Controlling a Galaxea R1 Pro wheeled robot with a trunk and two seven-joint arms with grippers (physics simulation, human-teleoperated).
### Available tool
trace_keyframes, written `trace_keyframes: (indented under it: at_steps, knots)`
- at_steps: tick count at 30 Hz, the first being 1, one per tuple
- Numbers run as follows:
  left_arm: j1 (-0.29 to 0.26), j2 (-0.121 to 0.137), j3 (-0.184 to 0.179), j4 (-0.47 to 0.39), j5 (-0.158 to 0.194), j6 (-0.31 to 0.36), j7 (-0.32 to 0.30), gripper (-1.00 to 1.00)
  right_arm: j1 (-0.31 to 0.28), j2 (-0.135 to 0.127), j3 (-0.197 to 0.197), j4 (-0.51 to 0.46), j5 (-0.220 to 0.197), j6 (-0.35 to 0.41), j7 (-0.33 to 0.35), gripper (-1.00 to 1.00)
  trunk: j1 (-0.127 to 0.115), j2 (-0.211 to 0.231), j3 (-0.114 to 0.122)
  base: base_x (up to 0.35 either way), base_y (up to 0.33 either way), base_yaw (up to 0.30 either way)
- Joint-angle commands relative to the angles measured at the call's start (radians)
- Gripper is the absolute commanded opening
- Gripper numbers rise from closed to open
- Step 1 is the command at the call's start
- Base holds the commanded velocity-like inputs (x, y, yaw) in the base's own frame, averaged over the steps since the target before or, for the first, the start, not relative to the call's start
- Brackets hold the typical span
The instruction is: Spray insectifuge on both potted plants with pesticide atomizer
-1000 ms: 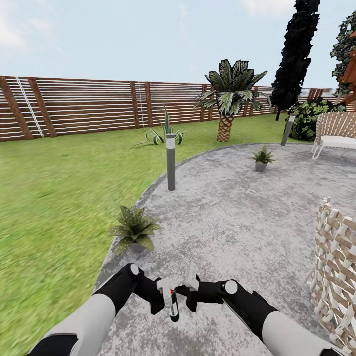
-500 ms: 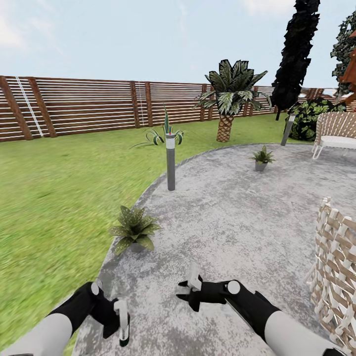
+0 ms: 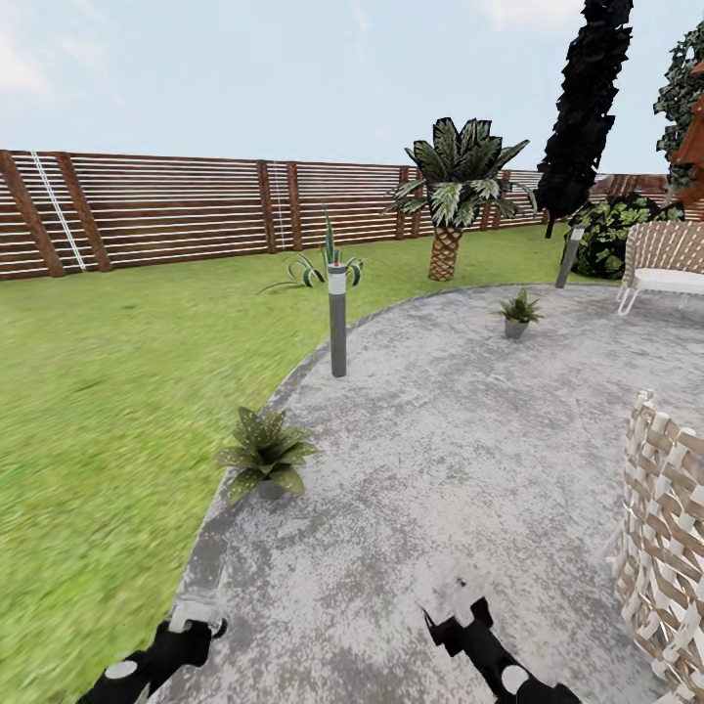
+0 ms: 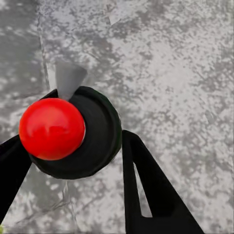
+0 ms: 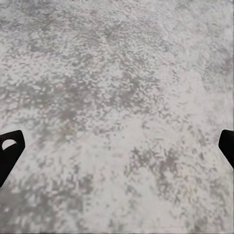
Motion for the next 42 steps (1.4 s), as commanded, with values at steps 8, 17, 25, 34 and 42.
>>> trace_keyframes:
  at_steps: [8, 17, 25, 34, 42]
  knots:
    - [0.118, 0.002, 0.037, 0.014, 0.175, -0.085, 0.187, -1.0, 0.115, 0.0, 0.008, 0.002, -0.226, -0.154, -0.075, 1.0, 0.0, 0.0, -0.001, 0.0, 0.0, 0.0]
    - [0.122, 0.002, 0.043, 0.053, 0.193, -0.084, 0.191, -1.0, 0.155, -0.001, 0.01, 0.125, -0.257, -0.147, -0.072, 1.0, 0.0, 0.0, -0.001, 0.0, 0.0, 0.0]
    - [0.123, 0.002, 0.042, 0.052, 0.191, -0.084, 0.19, -1.0, 0.18, 0.0, 0.01, 0.139, -0.257, -0.147, -0.072, 1.0, 0.0, 0.0, -0.001, 0.0, 0.0, 0.0]
    - [0.123, 0.0, 0.041, 0.054, 0.19, -0.085, 0.19, -1.0, 0.18, 0.0, 0.01, 0.139, -0.257, -0.147, -0.072, 1.0, 0.0, 0.0, -0.001, 0.0, 0.0, 0.0]
    - [0.123, -0.001, 0.037, 0.051, 0.187, -0.085, 0.19, -1.0, 0.18, 0.0, 0.01, 0.139, -0.257, -0.147, -0.072, 1.0, 0.0, 0.0, -0.001, 0.0, 0.0, 0.0]
